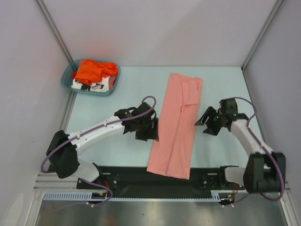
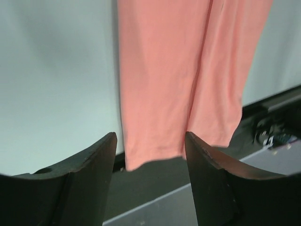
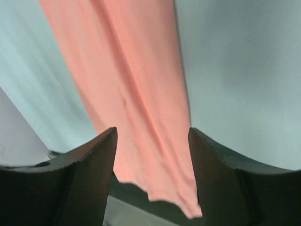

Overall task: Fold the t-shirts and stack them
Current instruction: Fold the tshirt

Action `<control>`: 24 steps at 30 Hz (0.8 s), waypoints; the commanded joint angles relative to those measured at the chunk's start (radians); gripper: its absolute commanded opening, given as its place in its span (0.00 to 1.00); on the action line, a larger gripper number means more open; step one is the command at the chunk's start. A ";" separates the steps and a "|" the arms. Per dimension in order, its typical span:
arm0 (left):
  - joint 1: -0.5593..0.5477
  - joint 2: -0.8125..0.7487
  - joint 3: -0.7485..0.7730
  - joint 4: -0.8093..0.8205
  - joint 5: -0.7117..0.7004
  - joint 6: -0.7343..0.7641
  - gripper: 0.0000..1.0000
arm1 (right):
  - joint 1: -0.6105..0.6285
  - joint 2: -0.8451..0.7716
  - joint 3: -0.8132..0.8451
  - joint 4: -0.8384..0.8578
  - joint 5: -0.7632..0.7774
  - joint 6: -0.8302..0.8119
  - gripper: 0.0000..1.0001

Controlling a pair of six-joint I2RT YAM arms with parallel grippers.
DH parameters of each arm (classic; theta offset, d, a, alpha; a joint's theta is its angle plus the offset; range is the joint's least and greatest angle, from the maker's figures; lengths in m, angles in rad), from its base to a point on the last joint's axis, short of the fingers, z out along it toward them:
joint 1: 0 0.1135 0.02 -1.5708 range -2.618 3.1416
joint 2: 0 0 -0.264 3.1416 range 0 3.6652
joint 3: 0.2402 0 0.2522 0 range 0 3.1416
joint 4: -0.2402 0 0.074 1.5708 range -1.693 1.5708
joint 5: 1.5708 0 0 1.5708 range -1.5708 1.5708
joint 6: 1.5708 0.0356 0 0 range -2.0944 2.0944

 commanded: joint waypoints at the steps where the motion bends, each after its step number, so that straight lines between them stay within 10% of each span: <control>1: 0.081 0.091 0.123 -0.010 -0.005 0.159 0.65 | -0.085 0.236 0.129 0.248 0.027 -0.111 0.70; 9: 0.193 0.232 0.238 0.033 0.112 0.359 0.61 | -0.135 0.704 0.552 0.519 0.064 -0.112 0.68; 24: 0.408 0.249 0.124 0.104 0.325 0.440 0.56 | -0.138 1.261 1.165 0.446 0.055 0.034 0.41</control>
